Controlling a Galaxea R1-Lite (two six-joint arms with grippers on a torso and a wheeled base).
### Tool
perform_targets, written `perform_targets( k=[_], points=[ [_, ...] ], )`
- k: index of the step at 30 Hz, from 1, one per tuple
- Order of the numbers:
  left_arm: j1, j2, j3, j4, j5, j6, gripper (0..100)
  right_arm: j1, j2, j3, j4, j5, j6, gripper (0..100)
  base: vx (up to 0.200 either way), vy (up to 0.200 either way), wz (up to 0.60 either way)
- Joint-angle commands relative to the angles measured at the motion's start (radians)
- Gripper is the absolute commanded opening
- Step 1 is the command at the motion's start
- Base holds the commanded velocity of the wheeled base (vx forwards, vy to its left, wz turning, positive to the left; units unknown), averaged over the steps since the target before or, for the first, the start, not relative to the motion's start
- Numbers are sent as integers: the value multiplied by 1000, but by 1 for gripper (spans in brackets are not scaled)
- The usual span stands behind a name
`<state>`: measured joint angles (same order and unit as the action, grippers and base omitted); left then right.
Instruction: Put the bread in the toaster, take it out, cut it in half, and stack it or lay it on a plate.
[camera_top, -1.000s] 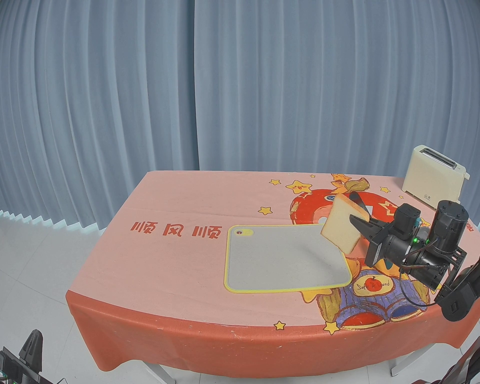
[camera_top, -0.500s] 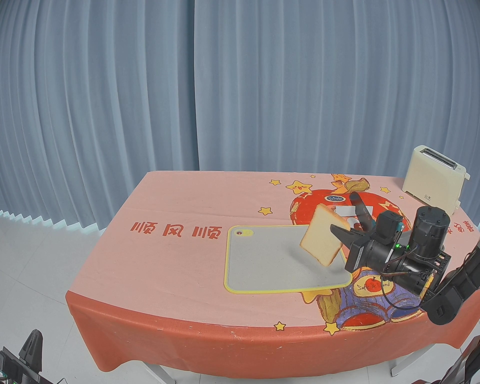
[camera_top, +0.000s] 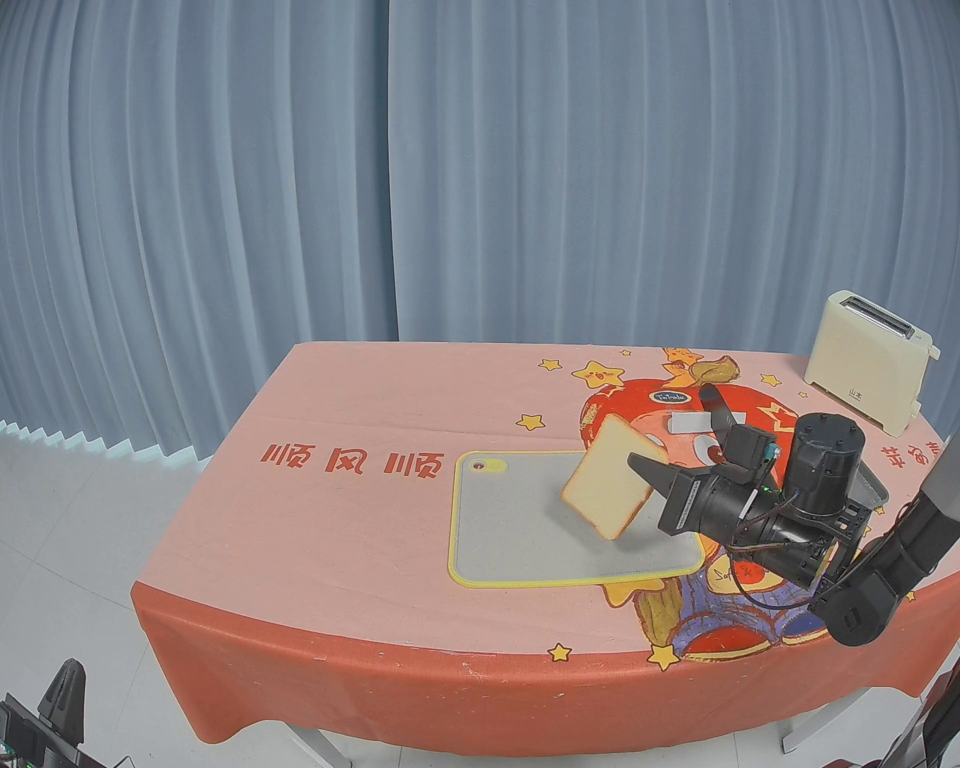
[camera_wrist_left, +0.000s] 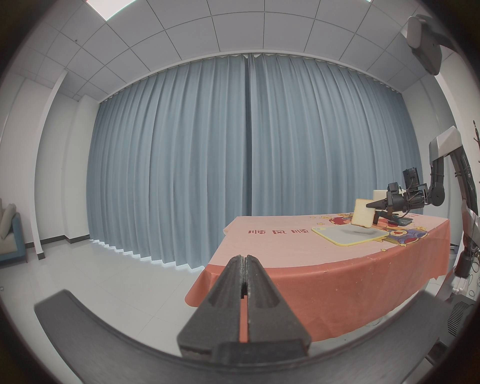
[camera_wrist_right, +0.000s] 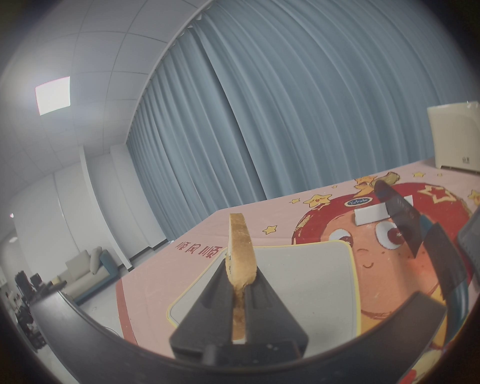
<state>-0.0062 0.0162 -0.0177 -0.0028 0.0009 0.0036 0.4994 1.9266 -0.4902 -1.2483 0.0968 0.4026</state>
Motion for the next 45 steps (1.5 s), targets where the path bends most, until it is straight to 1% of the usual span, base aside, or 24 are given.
perform_targets(
  k=[1,6,13,17,35,36,41,43,45],
  points=[
    [0,-2,18,0,1,-1,0,16,46,-30,0,3,27,0,0,0,0],
    [0,-2,18,0,1,-1,0,41,58,-34,0,0,58,0,0,0,0],
    [0,-2,18,0,1,-1,0,65,68,-33,0,-8,62,0,0,0,0],
    [0,-2,18,0,1,-1,0,65,72,-34,0,-9,71,0,0,0,0],
    [0,-2,18,0,1,-1,0,68,72,-34,0,-19,70,0,0,0,0],
    [0,-2,18,0,1,1,0,68,72,-33,0,-19,70,100,0,0,0],
    [0,-2,18,0,1,-1,0,68,72,-24,9,-20,58,100,0,0,0],
    [0,-2,18,0,1,1,0,79,66,-24,17,-34,56,100,0,0,0],
    [0,-2,18,0,1,-1,0,90,71,-27,20,-62,55,100,0,0,0]
  ],
)
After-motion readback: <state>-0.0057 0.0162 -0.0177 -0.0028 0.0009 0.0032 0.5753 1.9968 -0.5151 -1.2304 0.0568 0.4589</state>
